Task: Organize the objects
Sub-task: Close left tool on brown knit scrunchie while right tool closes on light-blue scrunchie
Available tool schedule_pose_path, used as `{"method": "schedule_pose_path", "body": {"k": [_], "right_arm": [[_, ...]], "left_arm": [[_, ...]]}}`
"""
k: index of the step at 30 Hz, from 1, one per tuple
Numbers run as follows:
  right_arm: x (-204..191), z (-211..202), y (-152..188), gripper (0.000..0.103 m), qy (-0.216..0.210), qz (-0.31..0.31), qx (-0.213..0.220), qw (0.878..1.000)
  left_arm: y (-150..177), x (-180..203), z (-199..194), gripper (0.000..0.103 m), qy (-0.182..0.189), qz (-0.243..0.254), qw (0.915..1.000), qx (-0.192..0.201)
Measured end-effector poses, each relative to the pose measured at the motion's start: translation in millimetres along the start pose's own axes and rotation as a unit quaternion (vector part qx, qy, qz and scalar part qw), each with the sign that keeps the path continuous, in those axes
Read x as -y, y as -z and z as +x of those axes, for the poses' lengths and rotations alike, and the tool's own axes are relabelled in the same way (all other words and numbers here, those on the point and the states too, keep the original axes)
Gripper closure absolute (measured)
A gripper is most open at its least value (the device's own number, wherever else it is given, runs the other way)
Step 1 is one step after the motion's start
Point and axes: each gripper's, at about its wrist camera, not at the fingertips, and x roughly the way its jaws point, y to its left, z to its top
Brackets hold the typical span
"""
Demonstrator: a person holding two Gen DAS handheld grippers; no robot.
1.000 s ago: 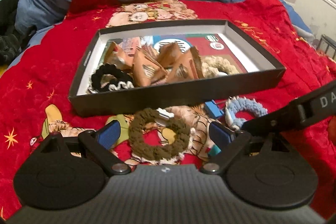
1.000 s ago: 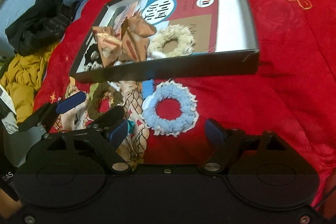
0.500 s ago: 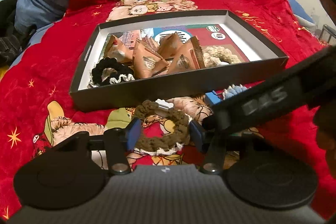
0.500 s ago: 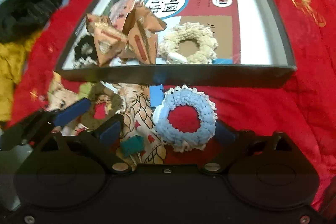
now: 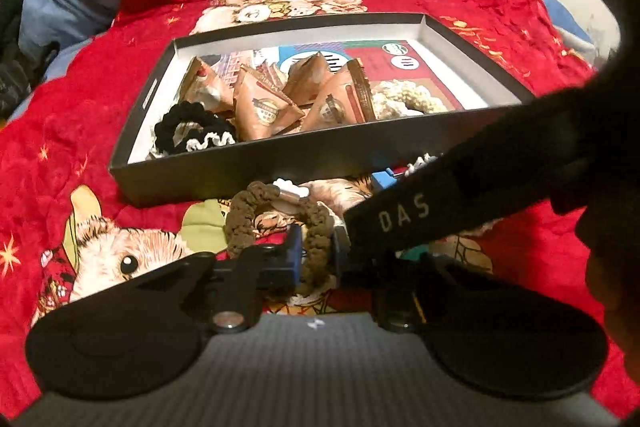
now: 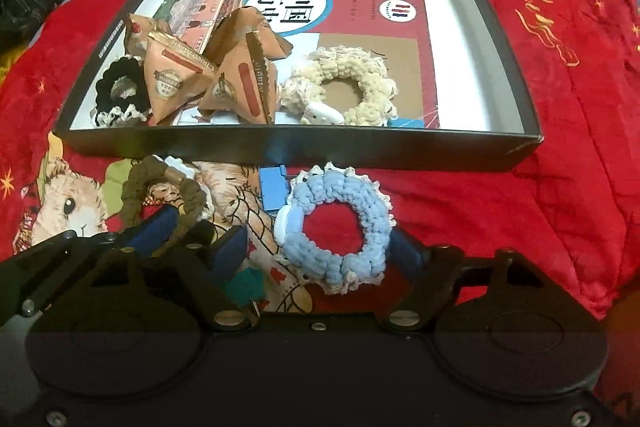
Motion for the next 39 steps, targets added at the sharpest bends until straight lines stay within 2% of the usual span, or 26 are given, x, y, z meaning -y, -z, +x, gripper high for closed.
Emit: {"method": "schedule_pose_path", "body": {"k": [7, 13, 14, 15, 20, 23, 28, 32, 39], "right_arm": [[-5, -2, -6, 0.043, -0.003, -0.014, -0.008, 1.000], [0, -5, -8, 0.068, -0.045, -0.014, -0.014, 0.999], [0, -6, -8, 0.077, -0.055, -0.018, -0.014, 0.998], [1, -7, -9, 0.078, -0.066, -0.019, -0.016, 0.998], [2, -9, -9, 0.079, -0.088, -0.016, -0.019, 0.996], [1, -13, -10, 0.080, -0.096, -0.016, -0.018, 0.995], [5, -36, -22, 0.080, -0.119, -0.021, 0.021, 0.992], [13, -51, -30, 0.080, -0.119, -0.010, 0.044, 0.992], [29, -66, -41, 0.080, -0.122, -0.003, 0.074, 0.990]], "left_arm": [[-1, -3, -4, 0.091, 0.007, -0.008, 0.9999, -0.005], [0, -1, -8, 0.091, 0.003, -0.004, 1.0000, 0.001], [-1, -2, -9, 0.091, 0.002, -0.006, 1.0000, 0.002], [-1, -2, -10, 0.091, 0.002, -0.008, 1.0000, 0.004], [-1, -4, -13, 0.091, 0.000, -0.013, 0.9999, 0.007], [2, -2, -16, 0.091, -0.014, -0.005, 0.9998, 0.016], [5, 4, -24, 0.091, -0.030, 0.013, 0.9987, 0.039], [8, 8, -30, 0.091, -0.050, 0.030, 0.9968, 0.056], [12, 15, -34, 0.092, -0.047, 0.045, 0.9953, 0.072]]}}
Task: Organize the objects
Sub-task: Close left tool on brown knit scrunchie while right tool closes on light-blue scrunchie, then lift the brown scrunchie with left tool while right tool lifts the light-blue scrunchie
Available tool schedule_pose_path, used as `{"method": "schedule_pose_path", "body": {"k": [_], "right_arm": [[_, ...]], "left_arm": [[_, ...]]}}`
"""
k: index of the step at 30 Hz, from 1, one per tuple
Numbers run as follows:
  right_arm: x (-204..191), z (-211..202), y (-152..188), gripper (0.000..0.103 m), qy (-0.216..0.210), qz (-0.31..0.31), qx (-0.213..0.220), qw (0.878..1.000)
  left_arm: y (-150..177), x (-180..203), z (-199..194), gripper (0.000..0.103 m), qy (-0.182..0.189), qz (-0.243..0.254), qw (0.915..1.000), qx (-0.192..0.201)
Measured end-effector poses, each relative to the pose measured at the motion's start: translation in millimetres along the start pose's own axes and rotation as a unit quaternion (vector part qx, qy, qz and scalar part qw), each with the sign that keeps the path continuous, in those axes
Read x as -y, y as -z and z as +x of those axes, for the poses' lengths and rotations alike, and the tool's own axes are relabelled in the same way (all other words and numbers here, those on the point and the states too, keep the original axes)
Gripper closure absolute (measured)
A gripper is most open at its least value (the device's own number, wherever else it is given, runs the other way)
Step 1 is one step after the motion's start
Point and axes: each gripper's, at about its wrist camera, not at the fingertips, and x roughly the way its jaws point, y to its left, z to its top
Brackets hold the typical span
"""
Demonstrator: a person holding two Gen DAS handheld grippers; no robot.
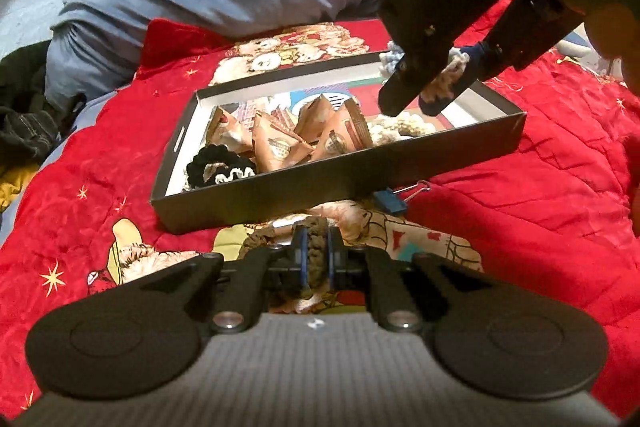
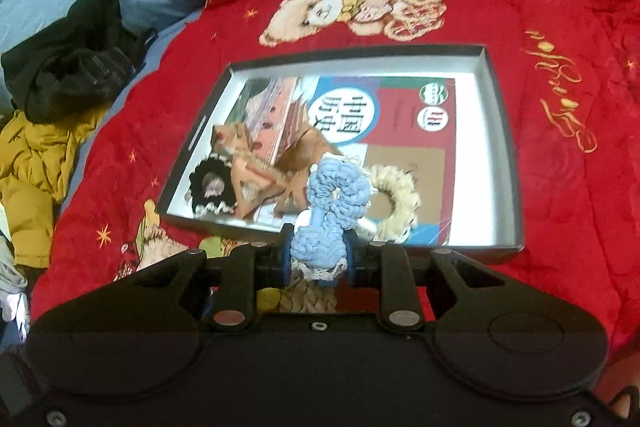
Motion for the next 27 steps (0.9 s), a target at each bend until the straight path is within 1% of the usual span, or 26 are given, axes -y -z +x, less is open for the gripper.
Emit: {"method": "schedule_pose_path", "body": {"k": [4, 8, 10, 16, 18, 21, 23, 27], "right_arm": [[8, -4, -3, 0.080, -0.002, 0.012, 0.009, 1.000], [8, -11, -6, 0.080, 0.014, -0.009, 0.031, 0.999], [10, -15, -8, 0.080, 0.009, -0.007, 0.040, 0.999], [12, -27, -15, 0.080, -0.007, -0.008, 0.065, 0.998], [12, -29, -15, 0.080, -0.011, -0.014, 0.069, 0.997], [12, -30, -17, 0.080, -0.002, -0.027, 0.076, 0.997], [15, -30, -21, 0.080, 0.003, -0.017, 0.077, 0.997], [26, -35, -33, 0.080, -0.012, 0.022, 0.089, 0.996]], "left_arm": [[-1, -1, 0, 0.092, -0.005, -0.001, 0.9999, 0.014], [-6, -4, -8, 0.092, -0.009, -0.003, 0.9988, 0.049], [-9, -6, -14, 0.092, -0.008, -0.004, 0.9974, 0.071], [-17, -10, -27, 0.092, 0.007, -0.004, 0.9916, 0.129], [-21, -10, -31, 0.092, 0.008, -0.005, 0.9882, 0.153], [-25, -13, -36, 0.092, 0.003, -0.004, 0.9841, 0.178], [-30, -17, -39, 0.092, 0.004, -0.012, 0.9825, 0.186], [-49, -22, -44, 0.092, -0.007, -0.030, 0.9770, 0.211]]}}
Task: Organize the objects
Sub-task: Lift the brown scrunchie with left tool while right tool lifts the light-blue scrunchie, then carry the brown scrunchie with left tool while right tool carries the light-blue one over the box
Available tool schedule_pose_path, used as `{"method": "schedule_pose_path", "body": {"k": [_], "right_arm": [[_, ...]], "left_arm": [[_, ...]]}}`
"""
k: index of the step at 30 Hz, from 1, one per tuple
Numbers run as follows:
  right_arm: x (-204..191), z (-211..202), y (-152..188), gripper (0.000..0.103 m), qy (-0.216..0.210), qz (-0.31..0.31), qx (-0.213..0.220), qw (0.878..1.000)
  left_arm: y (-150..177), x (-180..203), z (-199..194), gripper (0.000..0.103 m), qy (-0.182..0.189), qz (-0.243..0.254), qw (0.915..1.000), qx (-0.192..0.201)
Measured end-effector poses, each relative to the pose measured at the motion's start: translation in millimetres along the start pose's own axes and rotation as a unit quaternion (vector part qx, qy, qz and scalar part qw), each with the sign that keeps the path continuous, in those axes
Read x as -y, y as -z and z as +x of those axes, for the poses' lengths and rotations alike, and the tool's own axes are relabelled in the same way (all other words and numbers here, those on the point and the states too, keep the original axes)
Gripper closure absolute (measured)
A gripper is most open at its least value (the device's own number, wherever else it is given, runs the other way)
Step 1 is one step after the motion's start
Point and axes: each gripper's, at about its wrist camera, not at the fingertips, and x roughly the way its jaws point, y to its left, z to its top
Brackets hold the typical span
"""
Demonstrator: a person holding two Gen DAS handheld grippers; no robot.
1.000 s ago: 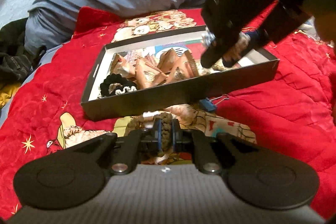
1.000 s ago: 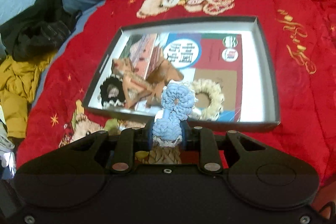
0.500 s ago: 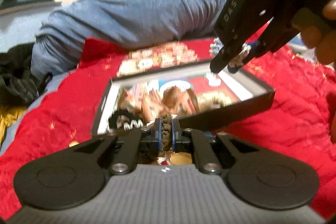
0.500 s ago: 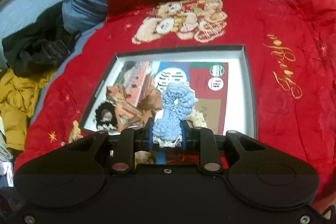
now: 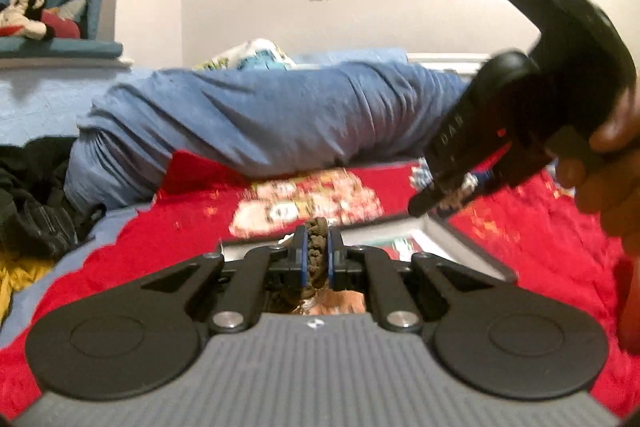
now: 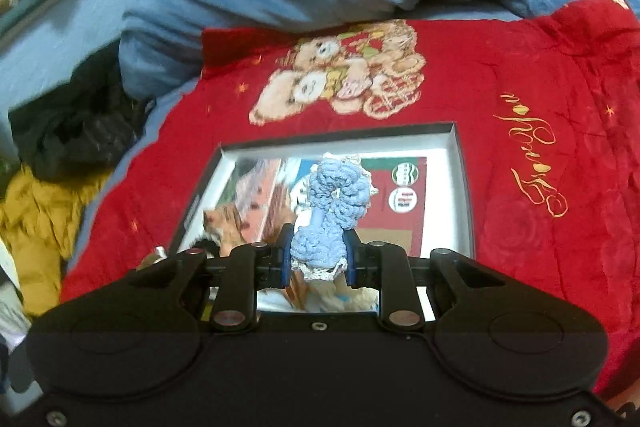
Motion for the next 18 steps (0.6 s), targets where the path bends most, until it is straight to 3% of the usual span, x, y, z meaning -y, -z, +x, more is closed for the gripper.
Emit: {"method": "schedule_pose_path", "body": {"k": [9, 14, 18], "right_arm": [[22, -12, -25, 0.080, -0.019, 0.053, 0.052, 0.997], [38, 7, -27, 0.080, -0.034, 0.093, 0.037, 0.994], [46, 23, -27, 0.080, -0.025, 0.102, 0.029, 0.994]], "left_arm": [[-54, -12, 26, 0.092, -0.006, -0.062, 0.9976, 0.032], [-70, -15, 49, 0.092, -0.002, -0.091, 0.9951, 0.038], [-64, -15, 66, 0.092, 0.003, -0.095, 0.9949, 0.034]]}}
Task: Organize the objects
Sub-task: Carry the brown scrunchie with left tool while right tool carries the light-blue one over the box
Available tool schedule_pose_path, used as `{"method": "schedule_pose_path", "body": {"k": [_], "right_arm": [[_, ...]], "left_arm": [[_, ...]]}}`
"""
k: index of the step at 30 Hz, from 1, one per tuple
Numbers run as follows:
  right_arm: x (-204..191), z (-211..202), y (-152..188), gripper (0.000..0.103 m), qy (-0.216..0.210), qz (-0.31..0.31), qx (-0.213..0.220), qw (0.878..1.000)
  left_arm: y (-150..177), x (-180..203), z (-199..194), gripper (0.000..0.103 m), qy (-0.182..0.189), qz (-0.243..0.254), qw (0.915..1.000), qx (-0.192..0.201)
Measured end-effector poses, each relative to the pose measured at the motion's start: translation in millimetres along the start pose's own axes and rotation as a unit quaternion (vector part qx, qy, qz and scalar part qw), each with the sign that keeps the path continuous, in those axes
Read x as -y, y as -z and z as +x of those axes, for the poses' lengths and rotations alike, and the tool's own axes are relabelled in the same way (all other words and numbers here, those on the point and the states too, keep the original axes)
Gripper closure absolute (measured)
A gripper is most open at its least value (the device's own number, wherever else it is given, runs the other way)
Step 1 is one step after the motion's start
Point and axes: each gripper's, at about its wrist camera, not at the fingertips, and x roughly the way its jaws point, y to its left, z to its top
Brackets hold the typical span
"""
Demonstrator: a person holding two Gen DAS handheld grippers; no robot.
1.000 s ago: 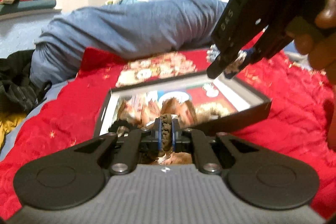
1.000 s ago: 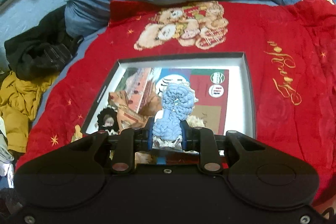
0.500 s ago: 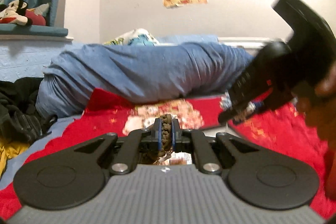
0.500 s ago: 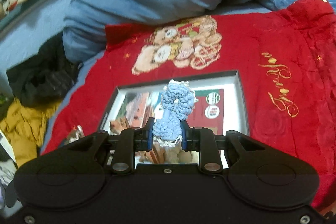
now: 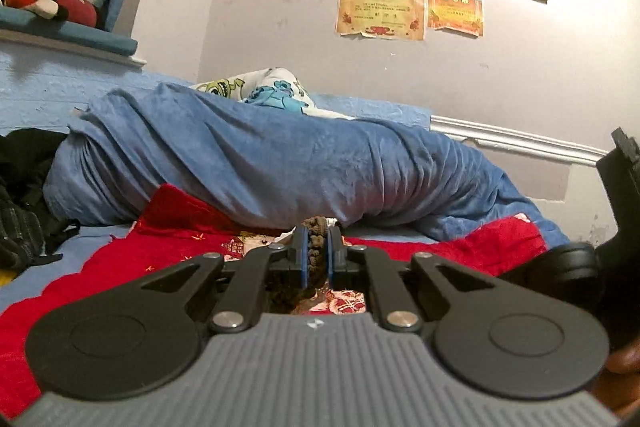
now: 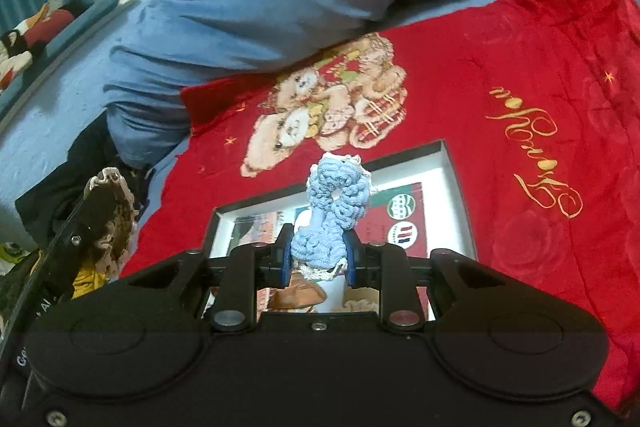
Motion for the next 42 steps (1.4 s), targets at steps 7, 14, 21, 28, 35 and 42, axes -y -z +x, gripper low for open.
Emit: {"method": "schedule_pose_path", "body": {"k": [7, 14, 21, 28, 35, 42], "right_arm": [[22, 21, 1, 0.080, 0.020, 0.035, -0.014, 0.999], [26, 34, -1, 0.080, 0.036, 0.053, -0.013, 0.998], [15, 40, 5, 0.080, 0.047, 0.025, -0.023, 0.998], [12, 42, 10, 0.080, 0.048, 0.014, -0.031, 0.998], [19, 43, 13, 0.079, 0.052, 0.018, -0.038, 0.998], [20, 47, 20, 0.079, 0.068, 0.007, -0.042, 0.997]], "left_arm": [[37, 2, 22, 0.092, 0.018, 0.020, 0.9989, -0.038], [61, 15, 28, 0.092, 0.046, 0.021, 0.9959, -0.075], [65, 15, 26, 0.092, 0.055, 0.014, 0.9946, -0.087], [72, 14, 34, 0.092, 0.047, 0.018, 0.9938, -0.099], [81, 14, 41, 0.092, 0.042, 0.019, 0.9920, -0.118], [86, 17, 42, 0.092, 0.039, 0.029, 0.9913, -0.122]]}}
